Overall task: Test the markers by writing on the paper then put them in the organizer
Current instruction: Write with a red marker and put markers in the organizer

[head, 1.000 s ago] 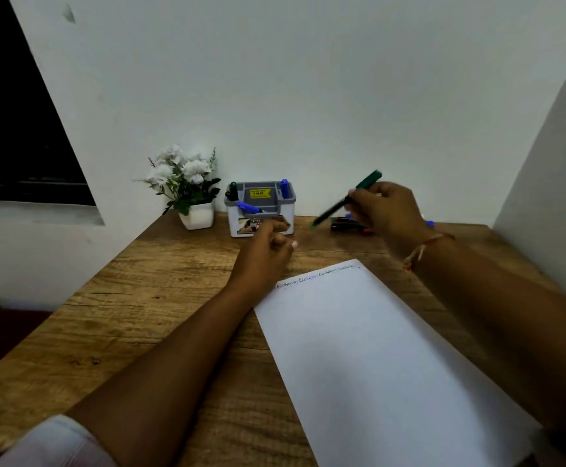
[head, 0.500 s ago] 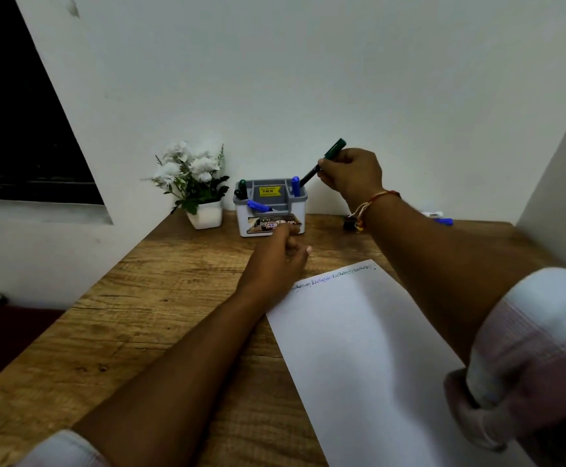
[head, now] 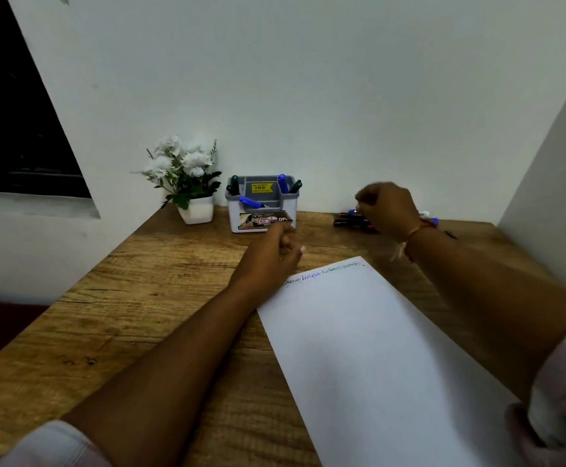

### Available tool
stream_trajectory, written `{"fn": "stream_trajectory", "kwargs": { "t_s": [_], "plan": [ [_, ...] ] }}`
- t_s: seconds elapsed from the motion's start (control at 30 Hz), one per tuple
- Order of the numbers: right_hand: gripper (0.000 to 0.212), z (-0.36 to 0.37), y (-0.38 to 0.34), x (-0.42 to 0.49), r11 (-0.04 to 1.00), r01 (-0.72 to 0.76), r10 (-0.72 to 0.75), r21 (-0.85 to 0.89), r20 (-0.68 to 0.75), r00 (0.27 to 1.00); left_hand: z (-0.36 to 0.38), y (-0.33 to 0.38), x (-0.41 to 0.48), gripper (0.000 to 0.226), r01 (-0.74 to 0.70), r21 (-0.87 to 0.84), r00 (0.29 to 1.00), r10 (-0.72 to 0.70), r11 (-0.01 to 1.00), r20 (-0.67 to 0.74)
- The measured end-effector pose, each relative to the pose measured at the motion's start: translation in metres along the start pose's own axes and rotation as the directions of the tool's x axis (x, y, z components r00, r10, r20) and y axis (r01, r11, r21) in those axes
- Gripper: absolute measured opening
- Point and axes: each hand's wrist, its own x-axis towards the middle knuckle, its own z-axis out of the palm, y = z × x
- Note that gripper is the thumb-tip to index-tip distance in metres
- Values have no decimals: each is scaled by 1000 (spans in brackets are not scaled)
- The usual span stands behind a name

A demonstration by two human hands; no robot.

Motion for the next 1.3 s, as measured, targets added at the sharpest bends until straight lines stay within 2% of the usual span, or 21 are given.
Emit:
{"fn": "stream_trajectory", "kwargs": {
  "t_s": [0.13, 0.27, 0.53, 0.77, 0.9, 1.03, 1.2, 1.3],
  "plan": [
    [31, 0, 30, -21, 977, 6, 11, -211, 78, 997, 3, 0, 1, 40, 5, 2, 1000, -5, 1000, 18],
    [36, 11, 40, -27, 951, 92, -51, -296, 142, 988, 2, -1, 1, 38, 1, 17, 1000, -1, 1000, 12],
    [26, 10, 42, -23, 893, 134, -78, -429, 145, 986, 2, 0, 1, 34, -1, 28, 1000, 0, 1000, 28],
    [24, 0, 28, -36, 887, 241, -146, -395, 255, 956, 1, -2, 2, 30, -27, 14, 989, 25, 1000, 147],
    [23, -11, 10, -48, 889, 276, -224, -366, 180, 958, -4, -3, 2, 24, -119, 45, 952, 101, 992, 291],
    [21, -29, -23, -64, 877, 362, -340, -315, 123, 932, -7, 0, 2, 28, -202, 115, 910, 143, 973, 388],
    [24, -39, -68, -103, 912, 341, -325, -229, 103, 940, 1, -2, 3, 32, -247, 218, 920, 157, 944, 360],
    [29, -32, -74, -124, 929, 290, -263, -228, 142, 954, 10, -1, 0, 48, -236, 274, 935, 141, 932, 324]
  ]
}}
